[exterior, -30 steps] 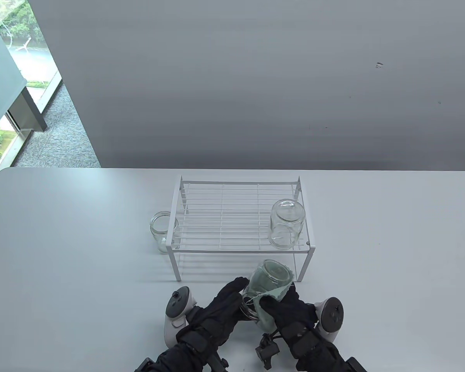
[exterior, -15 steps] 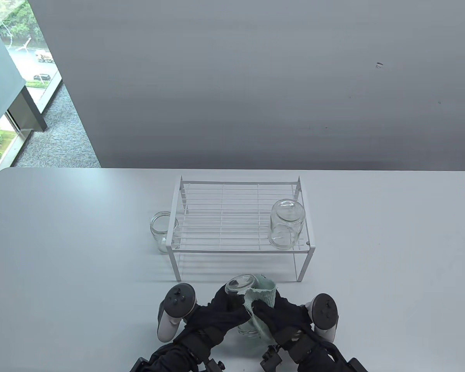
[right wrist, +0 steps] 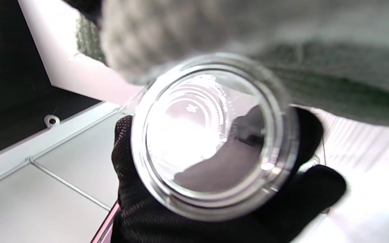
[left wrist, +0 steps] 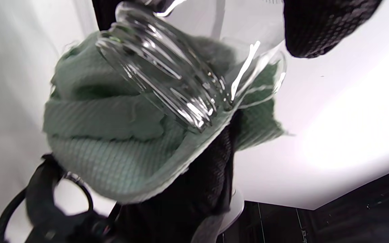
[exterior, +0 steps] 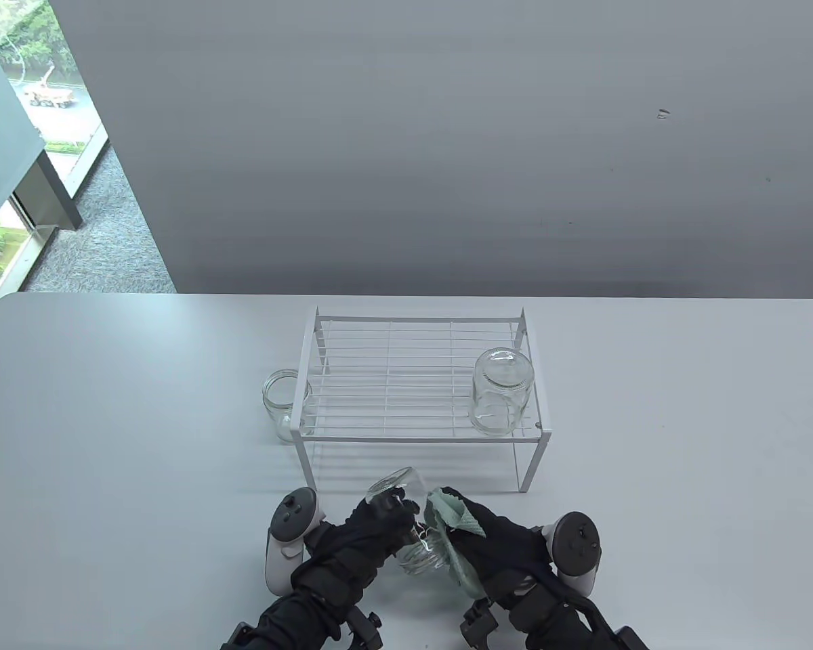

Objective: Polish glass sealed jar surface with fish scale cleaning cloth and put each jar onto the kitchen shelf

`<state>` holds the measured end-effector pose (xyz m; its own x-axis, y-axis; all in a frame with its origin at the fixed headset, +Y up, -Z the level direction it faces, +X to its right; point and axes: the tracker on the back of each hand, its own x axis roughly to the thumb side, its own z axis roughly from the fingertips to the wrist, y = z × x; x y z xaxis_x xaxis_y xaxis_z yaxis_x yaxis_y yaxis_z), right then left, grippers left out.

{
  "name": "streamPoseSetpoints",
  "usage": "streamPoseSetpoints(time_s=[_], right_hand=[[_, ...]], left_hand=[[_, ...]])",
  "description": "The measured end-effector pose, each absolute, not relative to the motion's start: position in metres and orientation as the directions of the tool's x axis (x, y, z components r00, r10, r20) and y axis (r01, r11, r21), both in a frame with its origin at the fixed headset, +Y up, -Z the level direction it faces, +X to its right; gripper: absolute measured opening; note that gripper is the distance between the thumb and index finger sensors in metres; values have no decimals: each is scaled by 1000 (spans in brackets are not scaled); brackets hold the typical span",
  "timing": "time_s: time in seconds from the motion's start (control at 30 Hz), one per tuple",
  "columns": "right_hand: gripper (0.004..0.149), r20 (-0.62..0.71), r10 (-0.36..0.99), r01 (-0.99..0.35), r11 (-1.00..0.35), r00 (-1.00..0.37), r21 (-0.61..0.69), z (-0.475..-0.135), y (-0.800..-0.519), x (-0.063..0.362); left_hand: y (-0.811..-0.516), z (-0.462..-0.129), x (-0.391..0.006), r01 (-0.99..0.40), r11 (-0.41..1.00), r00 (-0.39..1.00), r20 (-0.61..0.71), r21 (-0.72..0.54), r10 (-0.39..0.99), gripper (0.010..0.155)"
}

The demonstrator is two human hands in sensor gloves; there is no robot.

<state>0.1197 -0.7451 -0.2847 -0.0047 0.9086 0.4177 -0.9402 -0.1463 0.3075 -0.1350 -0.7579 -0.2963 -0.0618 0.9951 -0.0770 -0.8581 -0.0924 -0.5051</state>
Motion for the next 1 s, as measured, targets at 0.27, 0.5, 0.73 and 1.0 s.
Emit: streamPoseSetpoints(time_s=[0.27,0.5,0.73,1.0], right_hand=[[49,467,868,-873,-350,-167,339,-290,-748,123],[49,423,872,-852,-403,-246,334,-297,-755,131],[49,422,862,-844,-431,-280,320,-299,-754,137],[50,425,855,-838,-446,-296,314,-301,-753,140]], left_hand=[[-707,-302,-159,-934,203,122,272,-294,955,112],[-661,-321,-148,-909,412,335,477,-63,812,111],[-647,-362,-123,-865,500,459,448,30,768,110],[-653,-387,-104,-816,575,551,377,58,744,110]])
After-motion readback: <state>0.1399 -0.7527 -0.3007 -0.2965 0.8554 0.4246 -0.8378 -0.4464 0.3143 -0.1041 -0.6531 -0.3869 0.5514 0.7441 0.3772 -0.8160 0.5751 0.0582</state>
